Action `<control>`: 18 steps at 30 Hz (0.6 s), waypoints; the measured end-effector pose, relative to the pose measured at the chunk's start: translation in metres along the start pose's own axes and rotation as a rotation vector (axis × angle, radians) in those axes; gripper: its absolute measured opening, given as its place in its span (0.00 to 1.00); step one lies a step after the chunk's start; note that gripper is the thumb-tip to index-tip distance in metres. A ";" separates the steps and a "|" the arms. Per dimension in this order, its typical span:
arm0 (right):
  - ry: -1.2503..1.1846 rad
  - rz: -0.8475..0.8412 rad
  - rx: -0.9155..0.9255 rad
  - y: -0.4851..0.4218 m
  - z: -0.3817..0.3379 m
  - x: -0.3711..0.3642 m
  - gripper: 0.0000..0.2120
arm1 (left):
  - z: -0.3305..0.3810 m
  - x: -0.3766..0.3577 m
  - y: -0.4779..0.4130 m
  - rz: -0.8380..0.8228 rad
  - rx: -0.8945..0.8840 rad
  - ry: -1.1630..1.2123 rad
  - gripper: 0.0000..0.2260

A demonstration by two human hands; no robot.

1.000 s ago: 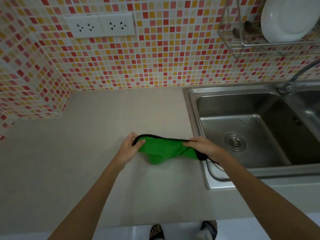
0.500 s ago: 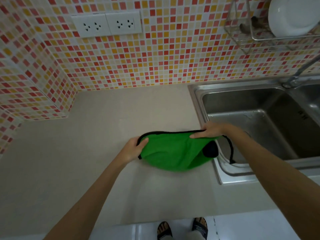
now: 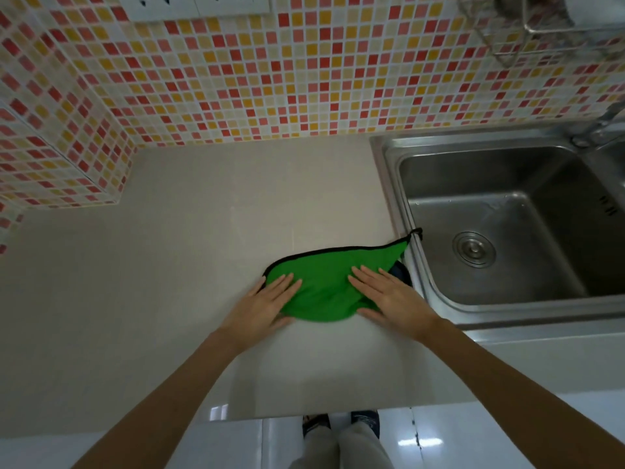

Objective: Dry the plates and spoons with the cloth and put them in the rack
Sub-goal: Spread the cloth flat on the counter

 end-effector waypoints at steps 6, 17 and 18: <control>-0.081 -0.028 -0.087 -0.014 0.020 0.045 0.18 | -0.014 0.040 -0.023 0.083 0.069 0.059 0.20; -0.095 0.180 0.009 0.014 -0.015 0.015 0.21 | 0.004 0.016 0.005 0.030 -0.030 0.113 0.17; -0.104 0.130 -0.001 0.018 -0.019 0.004 0.19 | 0.005 0.008 0.011 -0.049 -0.009 0.166 0.21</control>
Point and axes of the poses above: each hand's wrist, its own y-axis away from the middle knuckle, its own x-axis out of the back of the hand, z = x × y, the point moved 6 cm from there along -y, towards the middle knuckle, and after that the axes turned 12 degrees about -z, right-handed, at the moved point
